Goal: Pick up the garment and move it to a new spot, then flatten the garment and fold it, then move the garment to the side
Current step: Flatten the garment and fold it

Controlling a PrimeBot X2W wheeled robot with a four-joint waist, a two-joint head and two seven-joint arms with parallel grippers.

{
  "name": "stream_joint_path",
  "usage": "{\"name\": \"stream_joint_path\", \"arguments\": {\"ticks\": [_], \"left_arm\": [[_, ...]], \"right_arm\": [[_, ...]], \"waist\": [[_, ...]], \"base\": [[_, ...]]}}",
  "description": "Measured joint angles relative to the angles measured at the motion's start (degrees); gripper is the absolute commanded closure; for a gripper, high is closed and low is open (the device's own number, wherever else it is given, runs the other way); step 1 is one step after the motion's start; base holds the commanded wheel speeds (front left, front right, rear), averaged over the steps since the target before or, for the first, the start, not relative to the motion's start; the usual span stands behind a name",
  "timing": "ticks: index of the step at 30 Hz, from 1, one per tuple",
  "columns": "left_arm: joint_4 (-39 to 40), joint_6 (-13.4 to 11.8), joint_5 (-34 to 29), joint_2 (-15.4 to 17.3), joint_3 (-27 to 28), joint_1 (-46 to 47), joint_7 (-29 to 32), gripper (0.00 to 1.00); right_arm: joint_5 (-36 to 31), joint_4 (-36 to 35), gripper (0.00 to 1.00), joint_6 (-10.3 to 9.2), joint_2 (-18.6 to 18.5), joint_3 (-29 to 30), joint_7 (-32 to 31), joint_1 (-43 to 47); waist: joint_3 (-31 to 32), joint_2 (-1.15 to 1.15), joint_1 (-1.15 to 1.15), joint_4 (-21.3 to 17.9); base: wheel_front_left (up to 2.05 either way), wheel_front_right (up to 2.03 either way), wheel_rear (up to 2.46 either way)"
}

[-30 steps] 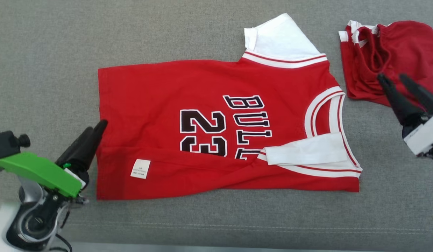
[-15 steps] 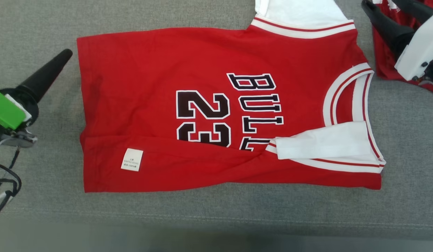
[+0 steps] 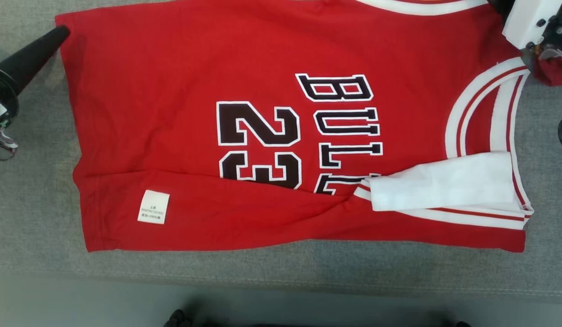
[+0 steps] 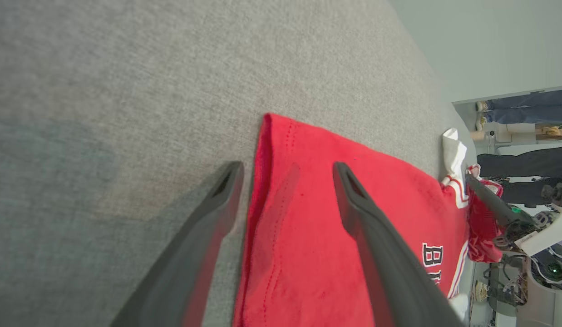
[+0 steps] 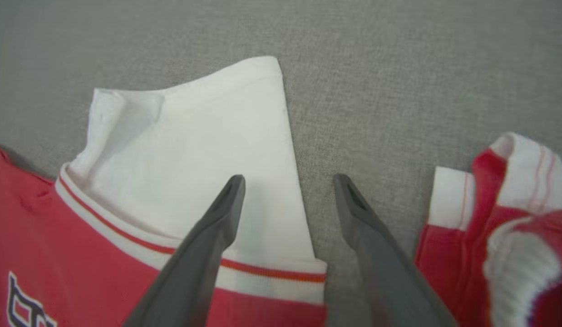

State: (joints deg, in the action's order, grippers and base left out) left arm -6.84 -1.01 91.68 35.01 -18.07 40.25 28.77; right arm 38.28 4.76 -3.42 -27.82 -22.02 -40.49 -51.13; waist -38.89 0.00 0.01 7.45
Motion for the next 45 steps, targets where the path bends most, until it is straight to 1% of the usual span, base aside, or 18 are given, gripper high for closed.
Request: {"name": "stream_joint_path", "arguments": {"ticks": [9,13,19,25,29,30,31,32,33,34,38,39,40,41,42,43,44,45], "left_arm": [[-2.87,1.51,-0.32,-0.67,-0.73,2.09,1.02,0.00],[-3.77,1.58,-0.23,-0.99,-0.51,2.97,1.68,0.00],[-5.26,2.11,-0.09,-0.90,-0.15,4.46,2.33,0.00],[-6.43,2.65,0.43,-1.07,-0.52,5.66,3.57,0.00],[-7.26,3.53,0.97,-1.30,-0.65,6.21,4.56,0.00],[-7.37,3.54,0.97,-1.35,-0.75,6.36,4.88,0.03],[-7.46,3.59,0.98,-1.37,-0.90,6.59,5.24,0.11],[-7.55,3.59,1.01,-1.46,-1.12,6.73,5.64,0.22],[-7.59,3.65,1.14,-1.62,-1.40,6.76,5.99,0.27],[-7.65,3.89,1.45,-1.82,-1.66,6.76,6.34,0.52],[-7.77,4.11,2.50,-2.49,-2.59,6.78,7.67,0.63],[-7.86,4.19,2.50,-2.54,-2.64,6.81,7.68,0.64],[-8.02,4.37,2.50,-2.58,-2.65,6.83,7.77,0.69],[-8.24,4.53,2.49,-2.66,-2.64,6.85,7.76,0.70],[-8.51,4.59,2.47,-2.76,-2.61,6.89,7.72,0.71],[-8.78,4.61,2.34,-2.85,-2.54,7.03,7.49,0.79],[-9.06,4.91,2.10,-2.88,-2.55,7.10,7.39,1.00],[-9.32,5.06,1.57,-2.88,-2.56,7.13,7.04,1.00]], "right_arm": [[-0.15,4.72,0.00,1.16,2.75,-1.30,-0.16,-4.03],[-0.34,6.23,0.00,1.74,3.63,-2.22,-0.44,-6.05],[-0.44,8.17,0.00,2.58,6.08,-3.14,-0.41,-8.90],[-0.47,10.47,0.00,3.71,6.82,-3.70,0.63,-10.26],[-0.54,11.99,0.00,4.43,7.31,-4.01,1.18,-10.92],[-0.54,12.35,0.00,4.56,7.44,-4.03,1.20,-11.04],[-0.54,12.70,0.00,4.69,7.57,-4.05,1.23,-11.23],[-0.54,13.05,0.04,4.90,7.69,-4.12,1.47,-11.45],[-0.54,13.47,0.07,4.91,7.86,-4.22,1.65,-11.72],[-0.54,13.85,0.10,4.93,8.01,-4.26,1.74,-11.89],[-0.55,15.30,0.25,5.47,8.22,-4.52,2.23,-12.24],[-0.55,15.67,0.36,5.66,8.27,-4.56,2.44,-12.36],[-0.55,16.02,0.50,5.93,8.34,-4.63,2.59,-12.47],[-0.55,16.37,0.52,5.94,8.44,-4.72,2.63,-12.62],[-0.56,16.64,0.59,6.05,8.50,-4.82,2.65,-12.79],[-0.56,16.90,0.75,6.35,8.53,-4.95,2.74,-12.97],[-0.56,17.11,0.98,6.45,8.66,-5.08,3.13,-13.00],[-0.56,17.37,1.00,6.49,8.87,-5.14,3.22,-13.00]], "waist": [[-1.82,0.00,0.00,0.03],[-2.16,0.00,0.00,0.05],[-3.02,0.00,-0.01,-0.28],[-3.30,0.00,-0.01,-0.68],[-3.22,0.00,-0.01,-0.83],[-3.19,0.00,0.00,-0.86],[-3.16,0.00,-0.01,-0.88],[-3.12,0.00,-0.01,-0.89],[-3.08,0.00,-0.01,-0.89],[-3.04,0.00,0.00,-0.88],[-2.80,0.00,-0.01,-0.79],[-2.74,0.00,-0.01,-0.76],[-2.69,0.00,-0.01,-0.73],[-2.63,0.00,-0.01,-0.68],[-2.57,0.00,-0.01,-0.65],[-2.51,0.00,0.00,-0.60],[-2.45,0.00,-0.01,-0.56],[-2.40,0.00,-0.01,-0.52]], "base": [[0.00,0.00,0.00],[0.00,0.00,0.00],[0.00,0.00,0.00],[0.00,0.00,0.00],[0.00,0.00,0.00],[0.00,0.00,0.00],[0.00,0.00,0.00],[0.00,0.00,0.00],[0.00,0.00,0.00],[0.00,0.00,0.00],[0.00,0.00,0.00],[0.00,0.00,0.00],[0.00,0.00,0.00],[0.00,0.00,0.00],[0.00,0.00,0.00],[0.00,0.00,0.00],[0.00,0.00,0.00],[0.00,0.00,0.00]]}}
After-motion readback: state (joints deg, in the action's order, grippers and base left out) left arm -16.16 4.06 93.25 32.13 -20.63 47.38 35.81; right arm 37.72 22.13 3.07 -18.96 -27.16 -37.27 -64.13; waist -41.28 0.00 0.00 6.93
